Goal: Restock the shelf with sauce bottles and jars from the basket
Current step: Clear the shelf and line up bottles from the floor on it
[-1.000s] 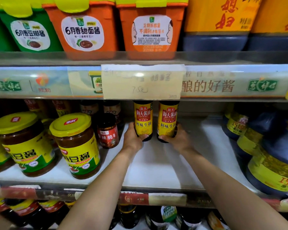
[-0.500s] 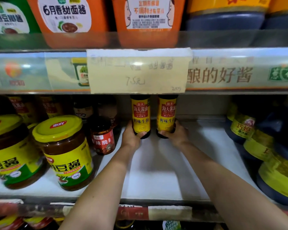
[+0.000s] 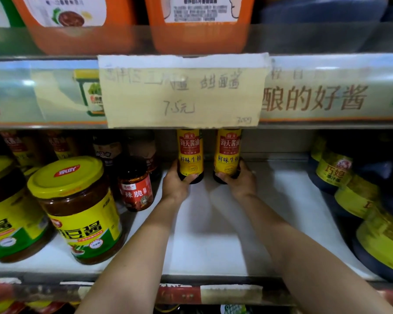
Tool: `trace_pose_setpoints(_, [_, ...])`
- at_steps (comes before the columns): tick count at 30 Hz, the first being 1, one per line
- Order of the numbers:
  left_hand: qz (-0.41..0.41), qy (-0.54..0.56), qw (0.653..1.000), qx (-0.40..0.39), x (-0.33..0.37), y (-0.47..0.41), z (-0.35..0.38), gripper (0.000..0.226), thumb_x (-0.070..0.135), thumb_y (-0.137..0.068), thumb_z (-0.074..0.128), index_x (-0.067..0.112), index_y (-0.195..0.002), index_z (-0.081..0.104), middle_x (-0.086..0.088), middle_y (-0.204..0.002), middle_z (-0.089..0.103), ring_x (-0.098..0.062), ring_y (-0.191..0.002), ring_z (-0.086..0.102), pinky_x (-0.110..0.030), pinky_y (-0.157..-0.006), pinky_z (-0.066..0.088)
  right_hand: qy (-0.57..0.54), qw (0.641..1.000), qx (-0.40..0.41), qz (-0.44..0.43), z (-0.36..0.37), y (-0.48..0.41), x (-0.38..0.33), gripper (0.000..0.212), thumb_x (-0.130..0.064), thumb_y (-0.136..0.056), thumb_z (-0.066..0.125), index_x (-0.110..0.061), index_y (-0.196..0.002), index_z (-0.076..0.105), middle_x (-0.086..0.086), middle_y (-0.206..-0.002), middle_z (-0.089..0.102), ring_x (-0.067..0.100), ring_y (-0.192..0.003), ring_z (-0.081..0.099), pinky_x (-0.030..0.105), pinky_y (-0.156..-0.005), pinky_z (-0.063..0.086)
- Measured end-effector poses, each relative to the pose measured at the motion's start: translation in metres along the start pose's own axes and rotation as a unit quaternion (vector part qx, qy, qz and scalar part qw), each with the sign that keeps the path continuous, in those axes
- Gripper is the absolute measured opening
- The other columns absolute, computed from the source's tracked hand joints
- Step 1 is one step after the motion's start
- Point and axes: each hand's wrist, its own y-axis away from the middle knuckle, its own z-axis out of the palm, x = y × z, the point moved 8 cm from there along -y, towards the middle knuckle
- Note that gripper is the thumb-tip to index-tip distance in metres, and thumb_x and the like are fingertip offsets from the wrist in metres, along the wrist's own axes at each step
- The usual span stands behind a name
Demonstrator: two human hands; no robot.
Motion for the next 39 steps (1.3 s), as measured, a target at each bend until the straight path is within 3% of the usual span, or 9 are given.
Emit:
trace_pose_setpoints(4, [0.004, 0.005, 1.0, -0.002, 0.001, 0.001, 0.001, 0.06, 0.008, -0.077, 0.071, 0.011, -0.13, 0.044, -0.012, -0.127, 0.057, -0.029, -0.117, 0.052, -0.045, -0.102, 0.04, 0.003, 1.0, 0.0, 0.0, 0.0, -0.001, 0.0, 0.072, -0.024, -0.07, 0.079, -0.011, -0.132, 0.045, 0.013, -0.127, 0.057, 0.028, -0.114, 0.054, 0.027, -0.087, 0.039])
trace_pose_setpoints(15, [0.005, -0.043, 0.999, 0.009, 0.006, 0.003, 0.002, 0.056, 0.018, -0.081, 0.067, 0.013, -0.131, 0.043, -0.011, -0.125, 0.058, -0.029, -0.115, 0.052, -0.028, -0.089, 0.037, 0.024, 0.999, 0.009, 0.025, -0.001, -0.004, 0.005, 0.079, -0.031, -0.07, 0.078, -0.017, -0.138, 0.04, 0.009, -0.132, 0.055, 0.026, -0.119, 0.052, 0.028, -0.093, 0.039])
trace_pose_setpoints(26, [-0.038, 0.009, 0.999, -0.028, 0.002, 0.016, -0.002, 0.053, 0.014, -0.082, 0.067, 0.011, -0.13, 0.046, -0.008, -0.127, 0.057, -0.023, -0.117, 0.052, -0.034, -0.098, 0.041, 0.01, 0.999, 0.001, 0.036, -0.012, 0.02, 0.001, 0.063, -0.035, -0.075, 0.074, -0.012, -0.129, 0.05, 0.01, -0.122, 0.06, 0.024, -0.107, 0.056, 0.019, -0.075, 0.035])
trace_pose_setpoints(28, [-0.05, 0.015, 0.998, -0.029, 0.002, 0.028, -0.005, 0.044, 0.015, -0.083, 0.065, 0.009, -0.125, 0.051, -0.009, -0.126, 0.057, -0.024, -0.119, 0.051, -0.037, -0.101, 0.04, -0.002, 0.999, 0.01, 0.051, -0.02, 0.036, 0.004, 0.06, -0.035, -0.076, 0.073, -0.011, -0.126, 0.051, 0.01, -0.122, 0.06, 0.025, -0.111, 0.056, 0.024, -0.082, 0.041])
trace_pose_setpoints(31, [-0.054, 0.015, 0.998, -0.025, 0.006, 0.051, -0.011, 0.03, 0.012, -0.085, 0.063, 0.005, -0.113, 0.058, -0.013, -0.12, 0.06, -0.027, -0.115, 0.053, -0.027, -0.09, 0.039, -0.003, 0.996, 0.011, 0.09, -0.033, 0.063, 0.008, 0.056, -0.03, -0.079, 0.071, -0.005, -0.124, 0.051, 0.013, -0.122, 0.059, 0.027, -0.113, 0.054, 0.02, -0.084, 0.038])
trace_pose_setpoints(34, [-0.084, 0.0, 0.996, -0.014, 0.014, 0.071, -0.016, 0.025, 0.011, -0.085, 0.062, -0.001, -0.107, 0.059, -0.016, -0.107, 0.061, -0.027, -0.101, 0.056, -0.026, -0.086, 0.04, -0.104, 0.985, 0.024, 0.139, -0.051, 0.09, 0.007, 0.042, -0.01, -0.079, 0.071, -0.002, -0.115, 0.052, 0.012, -0.103, 0.06, 0.011, -0.091, 0.059, 0.026, -0.086, 0.043])
trace_pose_setpoints(35, [-0.095, 0.02, 0.995, -0.022, 0.02, 0.079, -0.016, 0.017, 0.006, -0.085, 0.062, 0.0, -0.101, 0.06, -0.014, -0.1, 0.06, -0.024, -0.094, 0.055, -0.026, -0.081, 0.042, -0.124, 0.983, 0.031, 0.135, -0.059, 0.098, 0.003, 0.04, -0.009, -0.078, 0.071, -0.005, -0.114, 0.052, 0.007, -0.097, 0.059, 0.006, -0.082, 0.058, 0.018, -0.079, 0.044])
trace_pose_setpoints(37, [-0.105, 0.082, 0.99, -0.044, 0.034, 0.093, -0.015, 0.014, -0.007, -0.084, 0.057, 0.002, -0.094, 0.062, -0.012, -0.094, 0.058, -0.021, -0.086, 0.052, -0.019, -0.065, 0.043, -0.097, 0.988, 0.038, 0.118, -0.079, 0.116, -0.008, 0.044, -0.021, -0.079, 0.072, -0.01, -0.117, 0.053, 0.004, -0.096, 0.06, 0.011, -0.082, 0.057, 0.003, -0.06, 0.04])
trace_pose_setpoints(39, [-0.104, 0.106, 0.987, -0.063, 0.049, 0.107, -0.013, 0.019, -0.009, -0.083, 0.057, -0.001, -0.099, 0.061, -0.011, -0.093, 0.06, -0.021, -0.082, 0.055, -0.016, -0.064, 0.045, -0.078, 0.99, 0.05, 0.104, -0.1, 0.133, -0.014, 0.048, -0.03, -0.078, 0.072, -0.014, -0.12, 0.053, 0.006, -0.101, 0.063, 0.018, -0.086, 0.059, 0.012, -0.064, 0.045])
